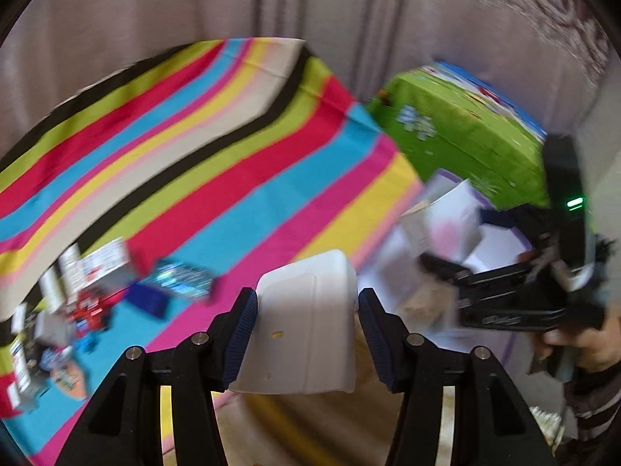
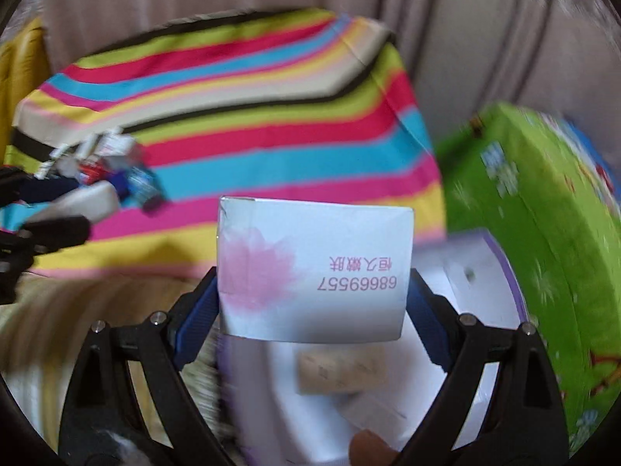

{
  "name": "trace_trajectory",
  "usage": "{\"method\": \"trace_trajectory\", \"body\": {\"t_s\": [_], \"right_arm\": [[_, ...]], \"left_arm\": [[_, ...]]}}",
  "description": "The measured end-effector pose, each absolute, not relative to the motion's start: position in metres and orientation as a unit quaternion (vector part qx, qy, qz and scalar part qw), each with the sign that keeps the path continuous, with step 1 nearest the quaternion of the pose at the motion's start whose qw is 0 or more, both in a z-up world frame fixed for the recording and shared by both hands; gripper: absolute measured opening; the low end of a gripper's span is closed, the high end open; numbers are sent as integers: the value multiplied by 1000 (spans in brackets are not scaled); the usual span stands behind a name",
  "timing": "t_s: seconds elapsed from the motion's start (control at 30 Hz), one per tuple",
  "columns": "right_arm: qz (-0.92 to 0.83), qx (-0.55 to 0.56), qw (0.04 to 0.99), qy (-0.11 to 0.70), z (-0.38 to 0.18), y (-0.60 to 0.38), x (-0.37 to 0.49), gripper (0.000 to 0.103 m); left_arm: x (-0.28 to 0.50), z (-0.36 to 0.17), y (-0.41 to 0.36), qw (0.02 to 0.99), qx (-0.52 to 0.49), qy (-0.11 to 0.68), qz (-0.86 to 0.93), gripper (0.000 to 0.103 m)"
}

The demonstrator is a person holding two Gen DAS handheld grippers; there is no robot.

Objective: Organize rigid objects
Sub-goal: 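Carry both held items into the cardboard box and open both grippers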

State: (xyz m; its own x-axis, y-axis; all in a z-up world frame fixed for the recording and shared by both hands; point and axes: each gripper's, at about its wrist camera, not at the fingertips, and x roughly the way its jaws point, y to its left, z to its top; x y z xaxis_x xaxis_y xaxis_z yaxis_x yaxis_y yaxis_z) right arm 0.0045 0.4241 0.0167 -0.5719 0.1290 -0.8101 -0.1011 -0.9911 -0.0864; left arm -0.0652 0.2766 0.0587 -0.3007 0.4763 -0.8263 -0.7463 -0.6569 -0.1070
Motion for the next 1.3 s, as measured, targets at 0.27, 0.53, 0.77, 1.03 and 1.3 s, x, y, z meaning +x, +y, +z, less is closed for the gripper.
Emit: {"method": "trace_trajectory", "body": {"t_s": [0.27, 0.53, 0.77, 1.03, 1.3], "right_arm": [[851, -518, 74, 37, -52, 462, -6, 92], [838, -539, 77, 50, -83, 469, -7, 103], [841, -525, 117, 64, -68, 488, 11, 103], [844, -505, 163, 73, -49, 507, 34, 103], [841, -511, 161, 76, -53, 511, 28, 103]], "left_arm": [[-56, 34, 337, 402, -464, 191, 765, 55], [-57, 10, 360, 411, -492, 190, 744, 55], [-54, 6, 381, 435, -507, 172, 724, 55], [-58, -1, 389, 438, -523, 154, 714, 68], [-62, 5, 379, 440, -524, 127, 718, 85]]}}
